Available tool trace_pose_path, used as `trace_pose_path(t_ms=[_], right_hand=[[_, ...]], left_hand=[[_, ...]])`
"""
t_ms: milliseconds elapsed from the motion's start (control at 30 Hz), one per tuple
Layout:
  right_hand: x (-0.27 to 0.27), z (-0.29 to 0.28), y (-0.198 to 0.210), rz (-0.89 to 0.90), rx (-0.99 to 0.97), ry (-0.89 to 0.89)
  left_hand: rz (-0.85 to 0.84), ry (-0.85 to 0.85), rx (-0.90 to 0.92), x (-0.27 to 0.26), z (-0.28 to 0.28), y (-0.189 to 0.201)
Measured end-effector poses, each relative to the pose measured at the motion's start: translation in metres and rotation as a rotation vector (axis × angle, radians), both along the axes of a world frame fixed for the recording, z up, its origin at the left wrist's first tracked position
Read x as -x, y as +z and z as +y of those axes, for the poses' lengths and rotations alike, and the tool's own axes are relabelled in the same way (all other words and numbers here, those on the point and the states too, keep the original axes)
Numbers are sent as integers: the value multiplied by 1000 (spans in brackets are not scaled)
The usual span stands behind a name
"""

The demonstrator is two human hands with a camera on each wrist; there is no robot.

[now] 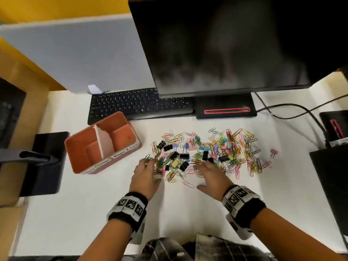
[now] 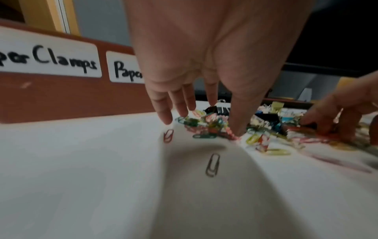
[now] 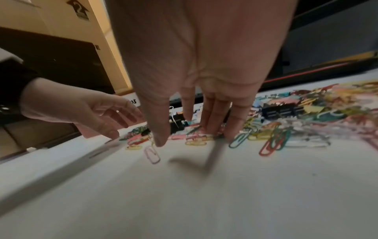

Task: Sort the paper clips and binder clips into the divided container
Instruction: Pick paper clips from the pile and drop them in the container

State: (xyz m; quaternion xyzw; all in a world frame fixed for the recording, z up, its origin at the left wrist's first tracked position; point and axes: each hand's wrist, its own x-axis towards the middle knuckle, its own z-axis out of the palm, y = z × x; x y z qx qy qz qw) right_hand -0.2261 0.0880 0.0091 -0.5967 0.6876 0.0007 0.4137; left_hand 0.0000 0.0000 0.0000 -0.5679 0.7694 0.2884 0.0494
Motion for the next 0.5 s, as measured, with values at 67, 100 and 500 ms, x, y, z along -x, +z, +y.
trace_pose_path(t_ms=[67,100,500], right_hand=[[-1,-11,-8,74,67,-77],[-2,-15,-12,90,73,-94],[14,-31,-36,146,314,-34]], left_hand=[[0,10,30,2,-6,-8],[-9,8,29,1,-8,-13],[146,7,68,-3,-27,-37]])
